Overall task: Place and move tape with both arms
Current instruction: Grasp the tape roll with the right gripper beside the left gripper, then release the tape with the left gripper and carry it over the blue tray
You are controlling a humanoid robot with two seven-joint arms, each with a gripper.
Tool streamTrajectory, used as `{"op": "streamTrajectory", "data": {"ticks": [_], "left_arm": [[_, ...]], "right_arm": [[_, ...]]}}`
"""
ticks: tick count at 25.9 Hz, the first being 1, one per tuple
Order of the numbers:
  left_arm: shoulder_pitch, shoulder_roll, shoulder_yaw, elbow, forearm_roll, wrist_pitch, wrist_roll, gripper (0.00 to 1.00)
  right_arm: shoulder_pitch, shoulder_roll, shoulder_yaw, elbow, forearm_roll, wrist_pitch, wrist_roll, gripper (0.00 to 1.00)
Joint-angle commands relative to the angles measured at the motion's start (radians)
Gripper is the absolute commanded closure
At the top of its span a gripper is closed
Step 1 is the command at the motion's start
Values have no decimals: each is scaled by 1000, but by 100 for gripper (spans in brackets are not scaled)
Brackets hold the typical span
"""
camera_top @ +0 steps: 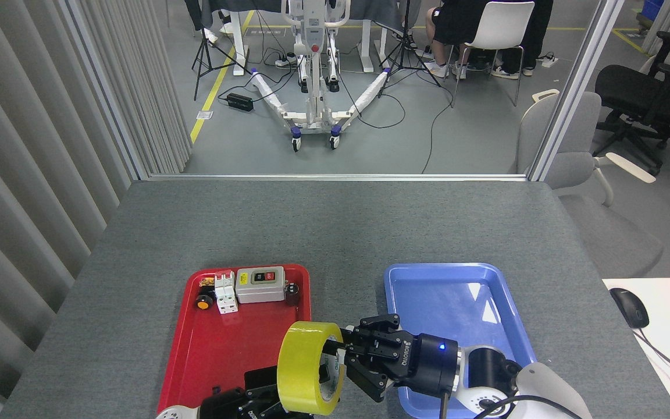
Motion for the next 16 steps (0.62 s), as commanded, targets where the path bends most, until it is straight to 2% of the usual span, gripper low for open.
{"op": "streamTrajectory", "data": {"ticks": [1,8,10,13,16], "left_arm": [[0,0,1,0,0,-4,-1,0],[0,0,10,2,-1,-13,6,0],[0,0,19,13,-3,-13,9,0],[0,0,47,17,-3,-15,16,0],[1,0,81,16,-9,-24,56,0]], "right_arm": [[3,1,0,0,0,-2,-1,75],[1,4,-26,-8,-2,-45,-1,77],[18,7,-112,-18,0,-41,0,79],[107,8,-256,-37,15,-39,2,79],[148,8,-389,-37,32,-30,11,80]]}}
